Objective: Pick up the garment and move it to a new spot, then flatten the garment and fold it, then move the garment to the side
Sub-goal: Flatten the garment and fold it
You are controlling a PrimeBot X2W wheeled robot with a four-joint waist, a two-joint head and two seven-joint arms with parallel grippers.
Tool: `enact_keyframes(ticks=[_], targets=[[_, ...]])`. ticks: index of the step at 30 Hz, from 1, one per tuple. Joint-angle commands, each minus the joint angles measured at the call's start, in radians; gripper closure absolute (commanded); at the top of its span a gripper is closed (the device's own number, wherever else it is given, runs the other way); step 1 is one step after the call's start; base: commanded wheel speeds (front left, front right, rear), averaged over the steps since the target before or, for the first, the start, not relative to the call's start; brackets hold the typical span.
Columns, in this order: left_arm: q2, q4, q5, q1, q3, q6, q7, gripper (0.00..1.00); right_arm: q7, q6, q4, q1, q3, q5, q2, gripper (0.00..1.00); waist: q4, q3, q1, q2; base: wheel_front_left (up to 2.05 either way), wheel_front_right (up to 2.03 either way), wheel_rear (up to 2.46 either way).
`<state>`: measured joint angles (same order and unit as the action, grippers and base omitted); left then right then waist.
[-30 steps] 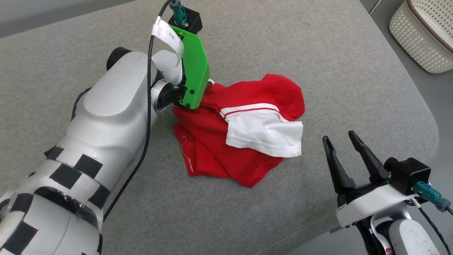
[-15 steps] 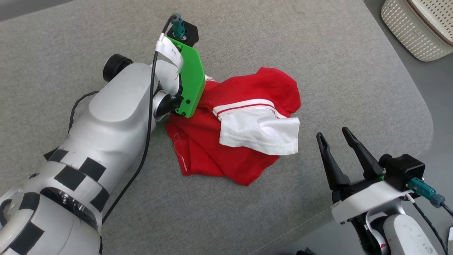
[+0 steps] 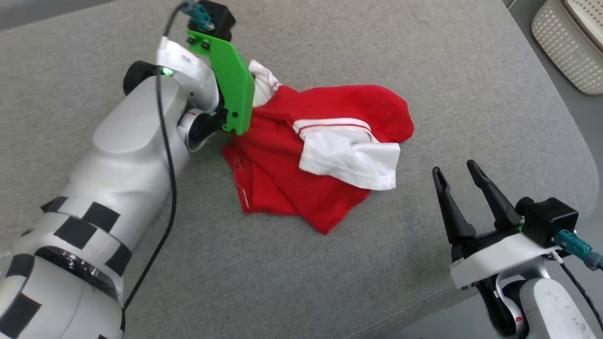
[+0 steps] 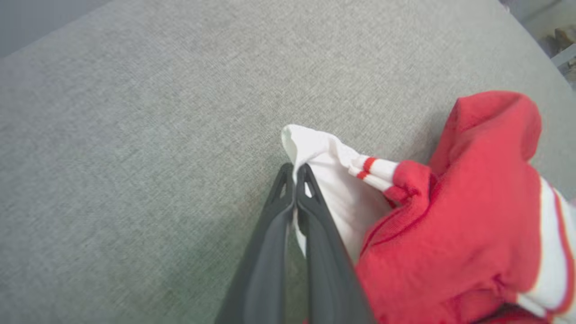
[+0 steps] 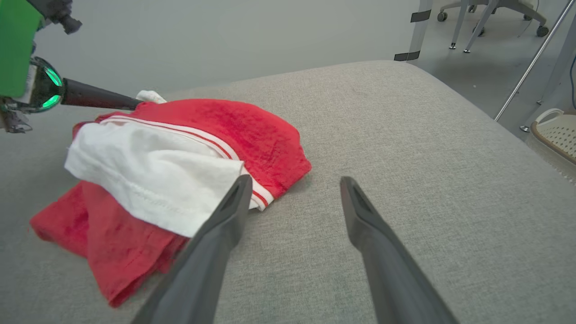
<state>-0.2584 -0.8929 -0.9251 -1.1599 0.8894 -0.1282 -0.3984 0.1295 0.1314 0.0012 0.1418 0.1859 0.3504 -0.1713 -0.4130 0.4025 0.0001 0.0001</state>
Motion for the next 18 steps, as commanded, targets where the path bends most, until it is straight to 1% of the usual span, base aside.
enact_keyframes(ticks=[1, 9, 12, 14, 18], targets=[[-0.016, 0.0, -0.016, -0.028, -0.019, -0.002, 0.034, 1.0, -0.005, -0.001, -0.007, 0.005, -0.007, -0.007, -0.007, 0.0, 0.047, -0.044, -0.0001, -0.0001, 0.0, 0.0, 0.0], [-0.074, 0.001, -0.061, -0.035, -0.107, -0.002, 0.213, 1.0, -0.051, -0.001, -0.046, -0.031, -0.044, -0.026, -0.025, 0.0, 0.178, -0.14, -0.0001, -0.0001, 0.0, 0.0, 0.0], [-0.099, 0.012, -0.074, -0.013, -0.131, 0.002, 0.258, 1.0, -0.069, -0.001, -0.059, -0.046, -0.056, -0.031, -0.029, 0.0, 0.225, -0.17, -0.0001, -0.0001, 0.0, 0.0, 0.0], [-0.123, 0.028, -0.076, 0.012, -0.146, 0.012, 0.298, 1.0, -0.082, -0.001, -0.068, -0.058, -0.062, -0.034, -0.03, 0.0, 0.257, -0.189, -0.0001, -0.0001, 0.0, 0.0, 0.0], [-0.153, 0.092, -0.089, 0.086, -0.164, 0.023, 0.353, 1.0, -0.101, -0.001, -0.08, -0.075, -0.068, -0.038, -0.029, 0.0, 0.302, -0.213, -0.0001, -0.0001, 0.0, 0.0, 0.0]])
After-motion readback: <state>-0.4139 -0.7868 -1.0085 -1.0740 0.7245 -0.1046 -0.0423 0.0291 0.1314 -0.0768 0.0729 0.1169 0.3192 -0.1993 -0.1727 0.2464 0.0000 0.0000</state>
